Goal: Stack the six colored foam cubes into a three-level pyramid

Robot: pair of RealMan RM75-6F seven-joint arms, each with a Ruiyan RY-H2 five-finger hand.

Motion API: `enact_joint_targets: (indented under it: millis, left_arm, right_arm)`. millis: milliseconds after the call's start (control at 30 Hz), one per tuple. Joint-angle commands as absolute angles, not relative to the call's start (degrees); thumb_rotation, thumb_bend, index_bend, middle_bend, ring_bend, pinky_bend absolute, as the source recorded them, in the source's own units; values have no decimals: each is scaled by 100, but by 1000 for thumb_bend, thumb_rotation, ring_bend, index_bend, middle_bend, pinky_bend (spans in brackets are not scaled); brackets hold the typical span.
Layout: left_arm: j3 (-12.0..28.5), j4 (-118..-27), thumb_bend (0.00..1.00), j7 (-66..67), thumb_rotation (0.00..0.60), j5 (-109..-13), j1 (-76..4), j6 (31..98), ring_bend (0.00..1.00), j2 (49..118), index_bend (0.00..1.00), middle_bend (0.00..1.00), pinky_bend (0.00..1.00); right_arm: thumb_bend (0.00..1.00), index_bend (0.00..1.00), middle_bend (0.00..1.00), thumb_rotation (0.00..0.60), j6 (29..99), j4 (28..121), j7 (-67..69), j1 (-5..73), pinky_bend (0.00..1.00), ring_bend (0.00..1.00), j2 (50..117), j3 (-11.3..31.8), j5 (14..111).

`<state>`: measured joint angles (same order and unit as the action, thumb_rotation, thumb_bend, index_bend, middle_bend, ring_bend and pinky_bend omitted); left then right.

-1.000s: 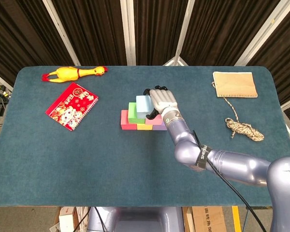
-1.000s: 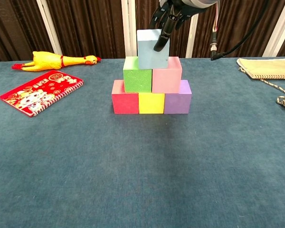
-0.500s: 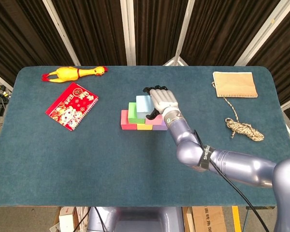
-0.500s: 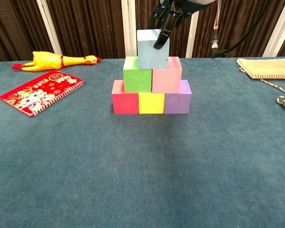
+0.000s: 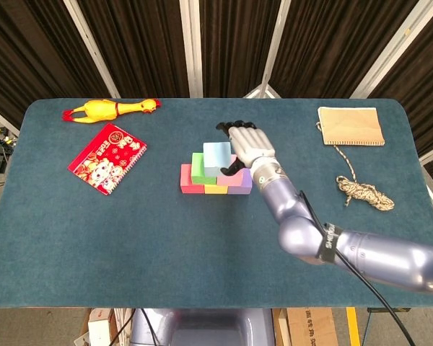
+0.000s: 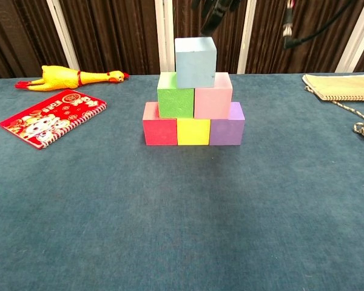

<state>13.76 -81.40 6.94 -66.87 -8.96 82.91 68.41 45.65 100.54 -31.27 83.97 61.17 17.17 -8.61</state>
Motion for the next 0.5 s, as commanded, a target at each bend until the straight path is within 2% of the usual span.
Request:
enact_joint_targets:
  millis: [33, 167, 267, 367, 500]
  left_arm:
    - [1343, -8192, 267, 668, 600, -6746, -881, 8298, 0, 6808, 79, 85, 0]
    - [1287, -8314, 267, 637, 600, -6871, -860, 8338, 0, 6761, 79, 85, 0]
    - [1240, -8421, 267, 611, 600, -6984, -832, 8396, 0, 6719, 79, 85, 0]
    - [1180, -8578, 267, 602, 600, -7091, -792, 8452, 0, 6658, 88, 85, 0]
    - [1062, -8879, 267, 607, 600, -7297, -695, 8590, 0, 6539, 89, 85, 0]
  right_arm:
    - [274, 139, 141, 600, 5536, 10987, -2643, 7853, 0, 11, 5342, 2015, 69]
    - [275, 140, 141, 600, 6036, 11848, -2334, 7247, 0, 11, 4464, 2132, 684]
    - [275, 140, 141, 600, 6469, 12507, -2184, 6634, 0, 11, 3754, 2057, 1320]
    - [275, 139, 141, 600, 6882, 13095, -2065, 5902, 0, 11, 3237, 1776, 2136]
    - [275, 140, 141, 600, 7439, 13489, -1318, 4657, 0, 11, 3047, 1277, 3703]
